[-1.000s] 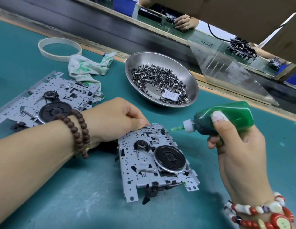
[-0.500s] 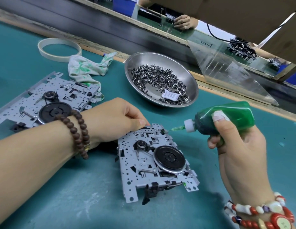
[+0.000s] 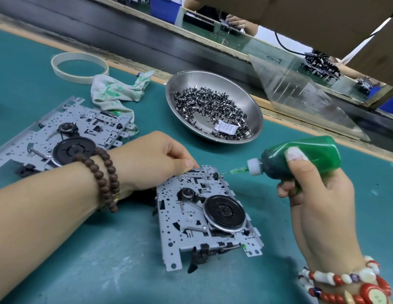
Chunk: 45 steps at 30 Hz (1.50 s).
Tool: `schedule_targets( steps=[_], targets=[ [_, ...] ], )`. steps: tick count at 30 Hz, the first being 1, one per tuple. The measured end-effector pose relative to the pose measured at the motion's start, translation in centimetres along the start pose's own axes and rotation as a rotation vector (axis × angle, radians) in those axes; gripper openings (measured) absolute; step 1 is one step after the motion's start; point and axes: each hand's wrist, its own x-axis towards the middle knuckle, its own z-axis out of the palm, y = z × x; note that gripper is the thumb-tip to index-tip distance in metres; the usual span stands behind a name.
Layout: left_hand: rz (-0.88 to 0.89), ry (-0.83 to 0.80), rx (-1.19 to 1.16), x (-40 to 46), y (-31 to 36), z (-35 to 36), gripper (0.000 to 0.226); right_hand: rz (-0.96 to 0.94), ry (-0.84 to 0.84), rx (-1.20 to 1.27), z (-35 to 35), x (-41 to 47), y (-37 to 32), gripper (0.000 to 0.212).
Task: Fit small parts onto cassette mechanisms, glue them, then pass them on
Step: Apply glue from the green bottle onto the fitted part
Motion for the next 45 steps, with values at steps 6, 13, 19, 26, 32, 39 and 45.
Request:
schedule_targets(
  steps=[6, 13, 19, 26, 32, 39, 45],
  targets=[
    [0.093, 0.075, 0.082, -0.2, -0.1, 0.5, 0.018, 0.149, -0.040, 0.323, 0.2, -0.4, -0.4, 0.009],
    [0.162, 0.103, 0.188, -0.1, -0.1, 0.6, 0.017, 0.181, -0.321, 0.149, 1.5, -1.4, 0.2, 0.037],
    [0.177, 0.087, 0.203, -0.1, 0.0, 0.6, 0.018, 0.161, -0.289, 0.056, 1.6, -1.5, 0.6, 0.051],
    [0.171, 0.088, 0.180, 0.0, -0.1, 0.7, 0.014, 0.153, -0.291, -0.030, 1.5, -1.5, 0.9, 0.057],
    [0.173, 0.093, 0.170, 0.0, -0.1, 0.7, 0.014, 0.172, -0.316, -0.034, 1.6, -1.4, 0.9, 0.054],
    [0.180, 0.090, 0.171, 0.1, -0.2, 0.6, 0.014, 0.170, -0.328, -0.033, 1.6, -1.4, 0.7, 0.054],
    [0.186, 0.089, 0.196, 0.4, -0.6, 0.5, 0.021, 0.152, -0.283, -0.056, 1.7, -1.3, 1.0, 0.064]
  ],
)
